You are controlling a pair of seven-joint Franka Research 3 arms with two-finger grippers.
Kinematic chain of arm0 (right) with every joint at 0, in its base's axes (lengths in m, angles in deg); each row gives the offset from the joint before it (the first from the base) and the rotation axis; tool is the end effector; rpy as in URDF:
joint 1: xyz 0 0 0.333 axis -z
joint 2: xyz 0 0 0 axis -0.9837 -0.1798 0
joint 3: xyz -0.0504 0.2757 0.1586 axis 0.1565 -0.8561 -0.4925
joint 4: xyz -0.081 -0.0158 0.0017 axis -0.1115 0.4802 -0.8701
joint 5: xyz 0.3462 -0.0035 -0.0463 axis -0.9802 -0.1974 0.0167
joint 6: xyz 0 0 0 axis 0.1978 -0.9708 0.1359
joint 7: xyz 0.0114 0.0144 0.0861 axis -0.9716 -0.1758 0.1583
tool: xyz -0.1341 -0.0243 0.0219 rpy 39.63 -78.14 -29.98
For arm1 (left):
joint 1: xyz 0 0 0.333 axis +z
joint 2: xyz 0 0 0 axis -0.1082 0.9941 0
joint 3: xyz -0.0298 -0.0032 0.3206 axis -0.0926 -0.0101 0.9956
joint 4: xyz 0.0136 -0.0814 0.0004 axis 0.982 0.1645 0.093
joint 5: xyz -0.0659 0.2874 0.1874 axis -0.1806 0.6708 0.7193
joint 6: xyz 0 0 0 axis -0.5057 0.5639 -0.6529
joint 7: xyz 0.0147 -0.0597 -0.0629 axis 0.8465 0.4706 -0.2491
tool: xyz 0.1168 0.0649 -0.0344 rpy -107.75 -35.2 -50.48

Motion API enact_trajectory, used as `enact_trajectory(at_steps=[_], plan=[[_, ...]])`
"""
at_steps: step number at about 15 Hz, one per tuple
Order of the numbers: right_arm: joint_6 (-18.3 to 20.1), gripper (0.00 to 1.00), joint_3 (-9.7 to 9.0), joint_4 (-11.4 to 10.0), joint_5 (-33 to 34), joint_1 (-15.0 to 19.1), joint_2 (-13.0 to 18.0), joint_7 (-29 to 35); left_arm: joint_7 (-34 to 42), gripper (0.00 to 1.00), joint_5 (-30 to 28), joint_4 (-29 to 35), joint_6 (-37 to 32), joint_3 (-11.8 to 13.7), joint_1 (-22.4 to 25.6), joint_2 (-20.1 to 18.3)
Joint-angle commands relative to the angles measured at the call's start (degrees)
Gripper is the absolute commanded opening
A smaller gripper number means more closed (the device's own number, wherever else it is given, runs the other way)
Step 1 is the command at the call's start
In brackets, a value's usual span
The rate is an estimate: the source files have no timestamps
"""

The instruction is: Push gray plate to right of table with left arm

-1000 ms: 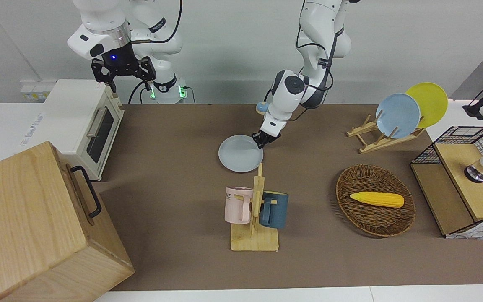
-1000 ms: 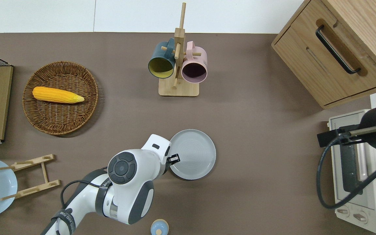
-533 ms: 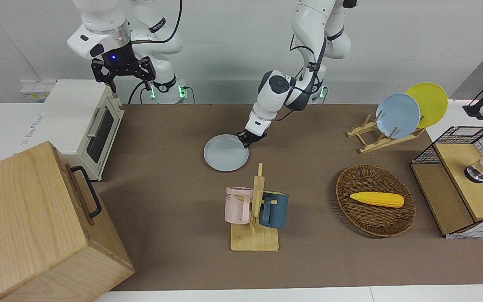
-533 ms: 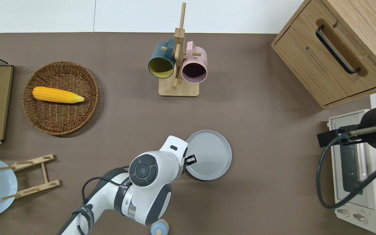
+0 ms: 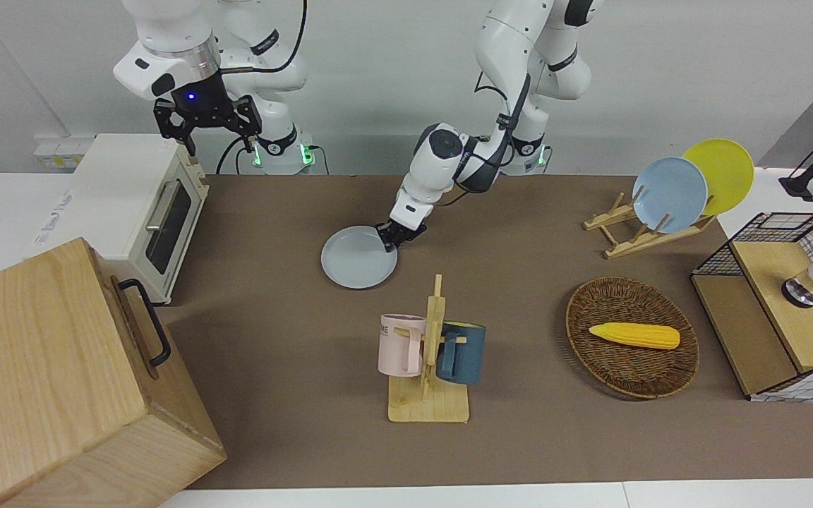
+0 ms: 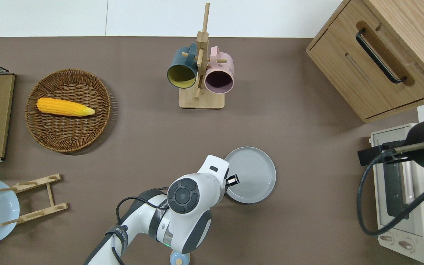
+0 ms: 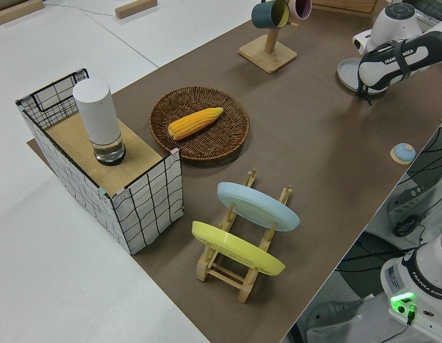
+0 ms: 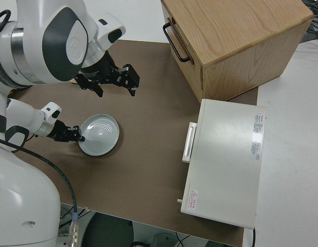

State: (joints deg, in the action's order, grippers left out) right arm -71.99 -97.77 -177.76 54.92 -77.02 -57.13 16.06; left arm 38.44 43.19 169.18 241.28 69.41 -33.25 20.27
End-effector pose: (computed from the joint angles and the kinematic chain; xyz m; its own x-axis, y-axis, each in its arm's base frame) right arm 0.4684 0.0499 0.6273 0.9921 0.0959 -0.0803 0.1000 -0.9938 0.0491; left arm 0.4022 -0.3829 0.3005 0.9492 0.3009 -0.0922 0.3145 -0.8973 0.3097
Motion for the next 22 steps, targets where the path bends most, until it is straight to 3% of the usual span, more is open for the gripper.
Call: enact_trajectory(at_steps=[1, 4, 7, 11, 13, 16, 20, 22], plan=[[0.68, 0.996, -0.3, -0.23, 0.03, 0.46, 0.59, -0.43, -0.27, 0.99, 0.14, -0.41, 0.71, 0.95, -0.74, 1.51], [0.68, 0.996, -0.3, -0.23, 0.03, 0.46, 0.59, -0.43, 0.35, 0.99, 0.14, -0.5, -2.0, 2.35, -0.04, -2.08], [0.68, 0.996, -0.3, -0.23, 0.03, 0.46, 0.59, -0.43, 4.2, 0.99, 1.72, -0.5, -9.19, 6.13, 0.4, -7.43], [0.68, 0.996, -0.3, -0.23, -0.05, 0.46, 0.59, -0.43, 17.01, 0.99, 3.04, -0.68, -23.6, 11.75, 4.26, -16.75], [0.68, 0.996, -0.3, -0.23, -0.05, 0.46, 0.59, -0.43, 21.34, 0.99, 5.48, -0.85, -26.96, 14.13, 6.55, -19.22], [0.68, 0.996, -0.3, -0.23, -0.05, 0.46, 0.59, -0.43, 21.7, 0.99, 14.89, -4.09, -30.65, 16.07, 9.36, -20.37], [0.68, 0.996, -0.3, -0.23, -0.05, 0.46, 0.59, -0.43, 29.32, 0.99, 15.96, -16.21, -45.48, 20.19, 12.0, -20.64], [0.68, 0.996, -0.3, -0.23, 0.03, 0.46, 0.59, -0.43, 31.46, 0.99, 16.23, -19.12, -49.9, 22.74, 12.18, -20.64]])
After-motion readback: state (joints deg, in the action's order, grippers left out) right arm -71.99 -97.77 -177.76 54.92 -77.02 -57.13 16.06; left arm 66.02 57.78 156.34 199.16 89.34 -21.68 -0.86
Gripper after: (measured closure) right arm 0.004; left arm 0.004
